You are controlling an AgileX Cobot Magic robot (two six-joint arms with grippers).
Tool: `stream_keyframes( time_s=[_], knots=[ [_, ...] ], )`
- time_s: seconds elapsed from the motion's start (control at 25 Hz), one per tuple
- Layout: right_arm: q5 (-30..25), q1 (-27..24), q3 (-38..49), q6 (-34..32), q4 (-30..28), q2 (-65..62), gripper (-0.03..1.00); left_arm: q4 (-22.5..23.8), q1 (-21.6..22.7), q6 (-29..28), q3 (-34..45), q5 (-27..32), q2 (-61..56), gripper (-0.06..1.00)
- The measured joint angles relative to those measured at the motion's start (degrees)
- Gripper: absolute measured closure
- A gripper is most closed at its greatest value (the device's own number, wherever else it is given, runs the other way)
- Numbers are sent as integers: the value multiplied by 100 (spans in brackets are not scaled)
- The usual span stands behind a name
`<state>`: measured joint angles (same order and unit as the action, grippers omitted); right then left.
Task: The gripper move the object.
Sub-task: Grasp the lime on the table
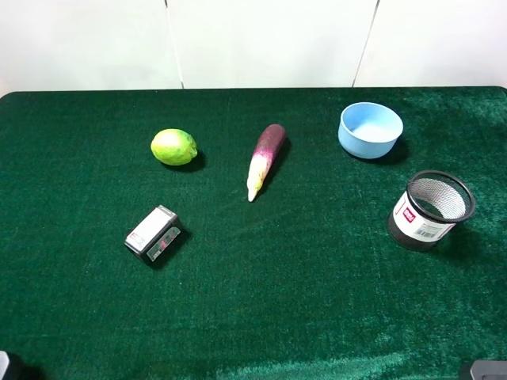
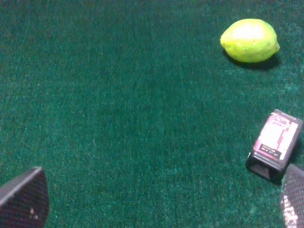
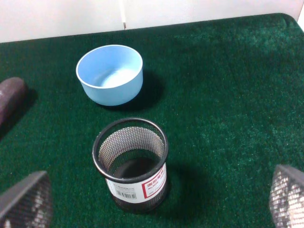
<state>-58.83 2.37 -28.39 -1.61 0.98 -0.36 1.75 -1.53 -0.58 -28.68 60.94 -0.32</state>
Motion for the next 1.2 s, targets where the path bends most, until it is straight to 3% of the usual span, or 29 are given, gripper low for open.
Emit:
stream_keyframes(
  time_s=[0.68, 1.2],
  knots=[
    [0, 0, 0, 0, 0, 0, 27, 0, 0, 0, -69, 0, 110, -5],
    [0, 0, 0, 0, 0, 0, 27, 0, 17, 0, -1095, 43, 2391, -5]
  ],
)
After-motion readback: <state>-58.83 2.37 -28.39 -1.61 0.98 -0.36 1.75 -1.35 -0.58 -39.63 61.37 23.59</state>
